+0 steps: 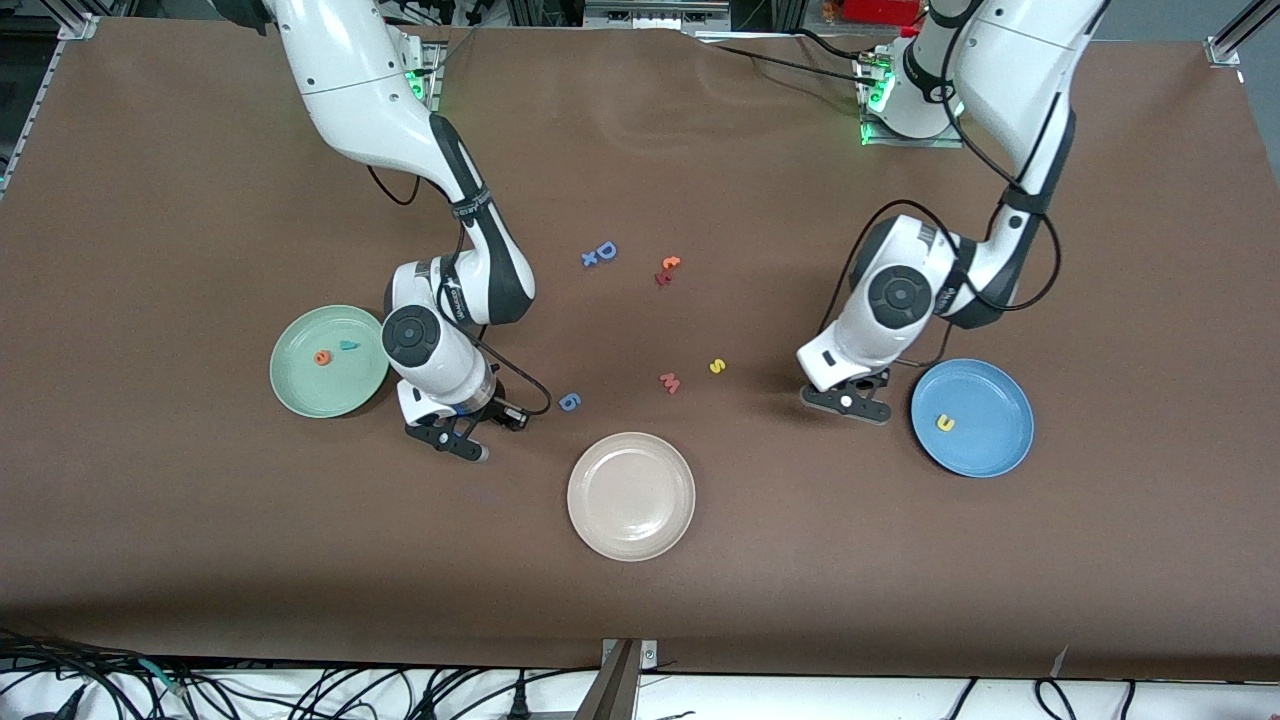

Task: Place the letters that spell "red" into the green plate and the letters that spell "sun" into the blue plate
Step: 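Carry the green u to the blue plate while the right gripper lifts teal d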

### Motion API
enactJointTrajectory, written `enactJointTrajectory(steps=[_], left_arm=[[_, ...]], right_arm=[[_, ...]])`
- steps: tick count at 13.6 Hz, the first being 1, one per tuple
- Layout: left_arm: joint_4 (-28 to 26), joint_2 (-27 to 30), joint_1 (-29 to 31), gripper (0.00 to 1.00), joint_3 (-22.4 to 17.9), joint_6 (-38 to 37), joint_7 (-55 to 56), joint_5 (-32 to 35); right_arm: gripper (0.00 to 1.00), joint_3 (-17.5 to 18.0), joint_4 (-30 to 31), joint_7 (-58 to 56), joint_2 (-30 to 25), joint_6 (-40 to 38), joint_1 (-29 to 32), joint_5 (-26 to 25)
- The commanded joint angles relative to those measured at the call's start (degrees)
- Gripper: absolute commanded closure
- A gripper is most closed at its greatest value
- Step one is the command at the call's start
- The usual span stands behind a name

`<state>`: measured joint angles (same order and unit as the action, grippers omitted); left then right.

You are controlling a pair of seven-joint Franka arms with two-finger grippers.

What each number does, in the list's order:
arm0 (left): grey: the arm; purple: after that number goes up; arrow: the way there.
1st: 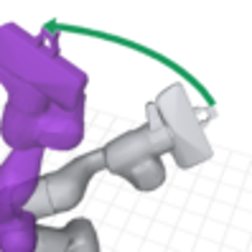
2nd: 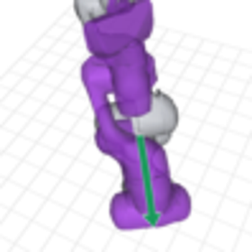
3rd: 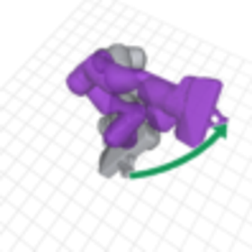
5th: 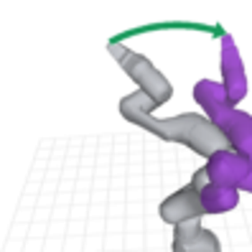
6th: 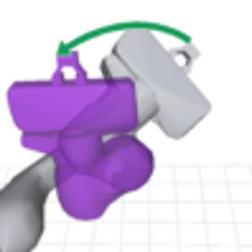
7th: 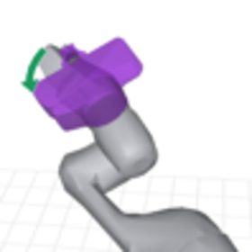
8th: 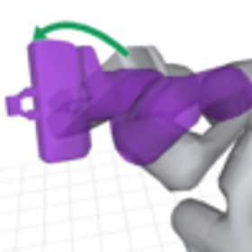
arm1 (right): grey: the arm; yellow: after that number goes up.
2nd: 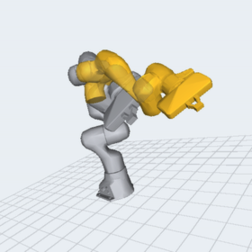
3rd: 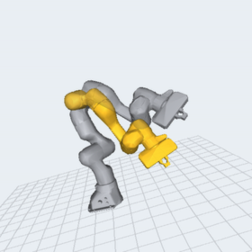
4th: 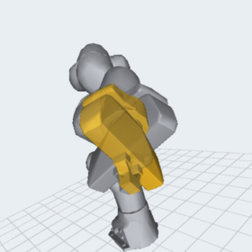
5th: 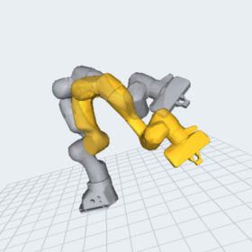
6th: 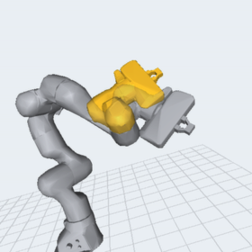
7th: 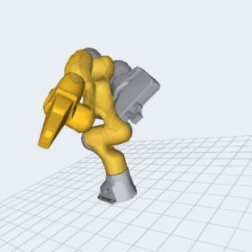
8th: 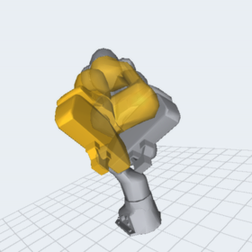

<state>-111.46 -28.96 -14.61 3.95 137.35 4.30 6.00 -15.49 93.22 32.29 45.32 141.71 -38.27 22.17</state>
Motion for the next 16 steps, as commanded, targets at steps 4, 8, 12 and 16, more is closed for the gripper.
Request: enactJointTrajectory(steps=[4, 8, 12, 16], left_arm=[[0.0, 2.2, 9.5, 0.89, 0.5, -2.6, -17.8, 1.9], [2.5, 1.9, 12.9, 0.89, 0.5, -5.2, -25.5, 1.9], [9.0, -1.3, 15.7, 0.87, 0.4, -10.2, -33.2, 2.0], [10.4, -2.1, 17.8, 0.00, 0.4, -10.4, -35.5, 1.8]], right_arm=[[0.91, -1.8, -2.8, -0.9, -0.9, -8.2, 0.3, 0.2], [0.91, -4.2, -5.8, -2.5, -1.4, -15.0, 0.3, 0.2], [0.91, -11.4, -5.5, -14.5, -5.2, -26.7, 0.3, 0.2], [0.90, -20.6, -1.2, -29.4, -7.9, -34.7, 0.3, 0.4]])
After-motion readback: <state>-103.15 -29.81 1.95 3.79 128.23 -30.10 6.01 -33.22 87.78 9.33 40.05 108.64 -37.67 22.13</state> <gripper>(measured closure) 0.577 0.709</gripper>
